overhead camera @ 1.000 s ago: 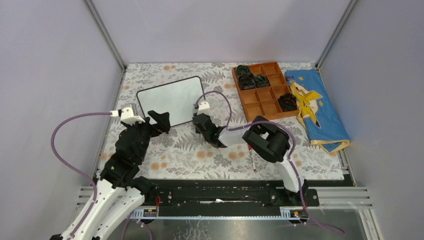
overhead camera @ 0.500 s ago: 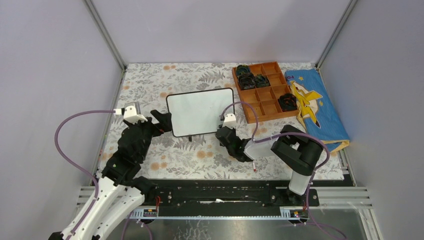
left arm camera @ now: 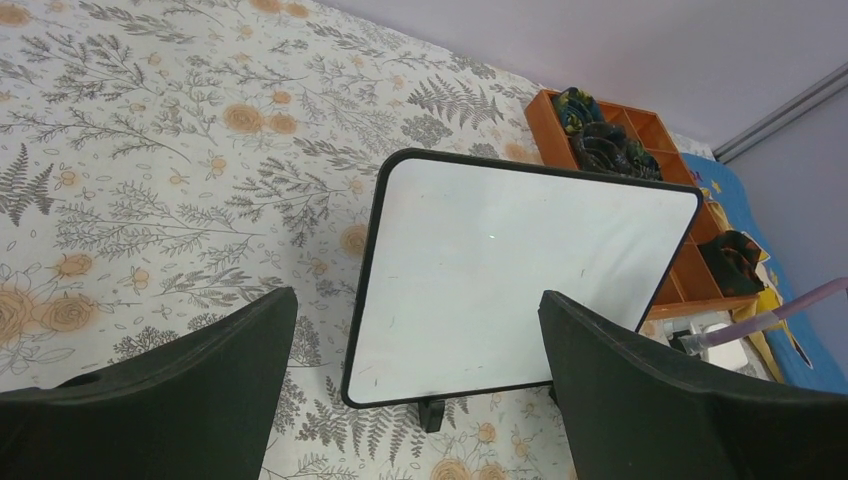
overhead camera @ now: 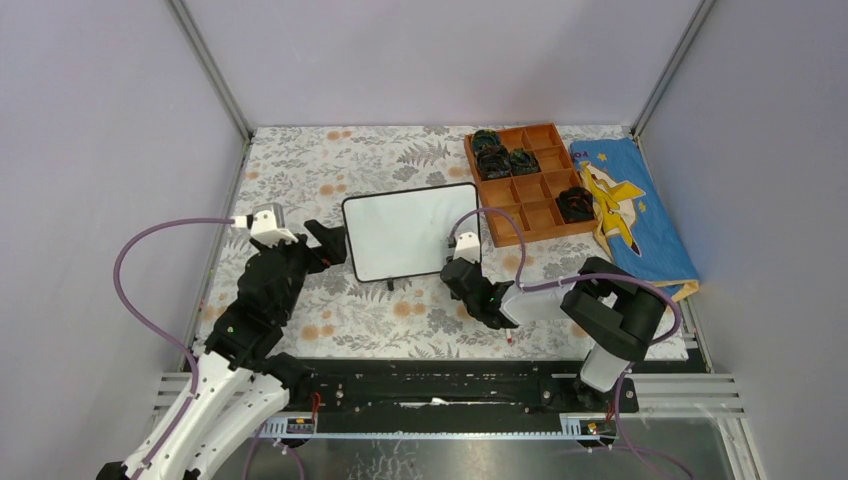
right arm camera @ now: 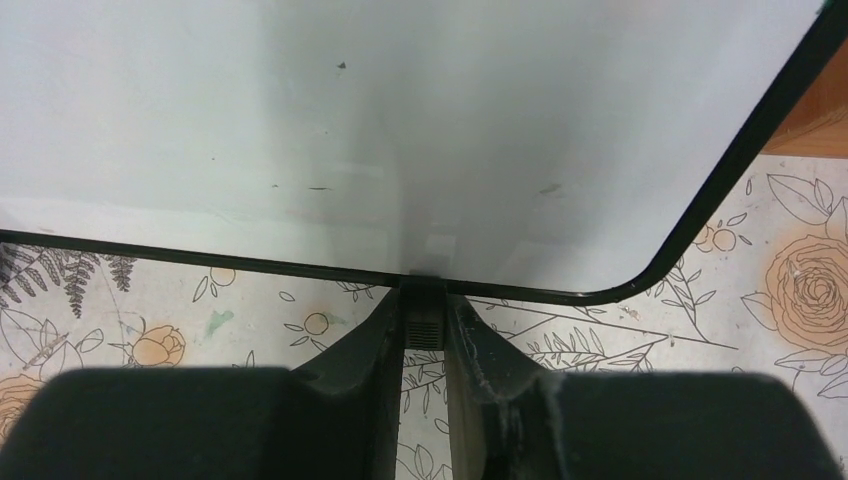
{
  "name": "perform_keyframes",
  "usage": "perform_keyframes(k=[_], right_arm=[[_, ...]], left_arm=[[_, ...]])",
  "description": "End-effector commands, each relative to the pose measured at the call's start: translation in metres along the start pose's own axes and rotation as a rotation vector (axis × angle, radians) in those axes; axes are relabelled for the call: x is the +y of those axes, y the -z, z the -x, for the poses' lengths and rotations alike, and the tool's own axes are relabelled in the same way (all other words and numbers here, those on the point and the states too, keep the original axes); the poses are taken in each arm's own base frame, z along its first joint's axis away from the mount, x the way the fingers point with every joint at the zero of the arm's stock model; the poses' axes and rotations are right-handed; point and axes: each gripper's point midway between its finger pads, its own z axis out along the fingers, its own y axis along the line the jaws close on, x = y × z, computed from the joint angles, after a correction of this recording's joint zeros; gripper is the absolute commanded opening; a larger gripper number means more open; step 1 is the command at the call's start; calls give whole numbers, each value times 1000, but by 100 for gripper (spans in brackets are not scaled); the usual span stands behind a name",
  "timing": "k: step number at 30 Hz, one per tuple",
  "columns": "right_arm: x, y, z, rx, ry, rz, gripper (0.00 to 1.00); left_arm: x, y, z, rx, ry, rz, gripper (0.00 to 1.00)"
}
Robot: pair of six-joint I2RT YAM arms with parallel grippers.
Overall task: Write a sentence on the whiteboard
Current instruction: Move the whiteboard to the center of the board.
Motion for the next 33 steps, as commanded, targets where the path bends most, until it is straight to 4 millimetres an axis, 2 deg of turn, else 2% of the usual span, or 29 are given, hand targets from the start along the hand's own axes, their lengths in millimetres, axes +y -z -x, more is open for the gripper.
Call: perform_keyframes(k=[1,6,9,11,15,18,23,26,29,33], right_arm=[[-16,5,-18,61,91,-13,0],[-23,11,-17,53,99,-12,0],[-25,14,-17,64,87,16,7],[-22,15,-16,67,88,37,19],[-16,21,-9,59,56,71,55],[-14,26,-3,51,35,85,66],[-15,46,8,42,1,115,71],[-18,77,24,7,-61,168,72],[-32,103,33,-33,-138,180,71],[-63,118,13,9,-154,92,70]], left_arm=[[-12,-2,7,-32,4,-53,99],[-16,-2,6,-25,1,-74,99],[-18,-2,5,-20,1,-86,99],[-20,-2,5,-17,1,-96,99],[-21,-3,4,-14,-1,-100,99],[-21,-2,5,-15,0,-103,99],[-22,-2,4,-15,0,-105,99],[-21,-1,6,-22,2,-105,99],[-22,0,7,-25,4,-111,99],[-22,2,10,-36,8,-116,99]])
